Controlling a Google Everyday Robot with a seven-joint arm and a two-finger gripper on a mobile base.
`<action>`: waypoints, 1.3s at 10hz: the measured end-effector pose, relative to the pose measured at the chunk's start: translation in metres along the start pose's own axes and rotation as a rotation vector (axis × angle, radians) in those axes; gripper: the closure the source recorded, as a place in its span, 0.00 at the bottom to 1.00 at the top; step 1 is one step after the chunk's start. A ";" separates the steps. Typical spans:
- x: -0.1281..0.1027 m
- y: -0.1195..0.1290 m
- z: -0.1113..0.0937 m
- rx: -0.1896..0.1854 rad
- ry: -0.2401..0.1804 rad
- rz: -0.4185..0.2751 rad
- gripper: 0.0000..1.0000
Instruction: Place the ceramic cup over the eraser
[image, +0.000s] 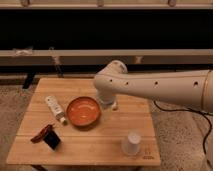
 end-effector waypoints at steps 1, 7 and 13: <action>0.000 0.000 0.000 0.000 0.001 0.000 0.20; 0.075 0.032 -0.010 -0.057 0.067 0.096 0.20; 0.129 0.099 -0.017 -0.097 0.081 0.268 0.20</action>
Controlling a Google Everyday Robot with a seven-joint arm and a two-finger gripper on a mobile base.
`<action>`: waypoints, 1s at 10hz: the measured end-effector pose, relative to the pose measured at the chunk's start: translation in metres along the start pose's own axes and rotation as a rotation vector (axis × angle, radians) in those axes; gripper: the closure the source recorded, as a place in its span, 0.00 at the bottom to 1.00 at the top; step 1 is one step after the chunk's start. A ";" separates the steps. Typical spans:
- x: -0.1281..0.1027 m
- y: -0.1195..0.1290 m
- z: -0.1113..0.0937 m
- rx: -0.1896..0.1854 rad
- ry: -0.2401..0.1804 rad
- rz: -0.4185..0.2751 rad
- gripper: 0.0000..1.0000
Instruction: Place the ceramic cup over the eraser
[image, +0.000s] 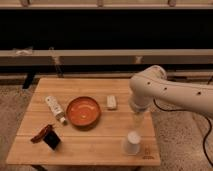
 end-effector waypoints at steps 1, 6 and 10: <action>0.001 0.010 0.003 -0.009 -0.003 0.022 0.20; 0.012 0.052 0.028 -0.041 -0.014 0.116 0.20; 0.010 0.066 0.058 -0.050 -0.035 0.150 0.20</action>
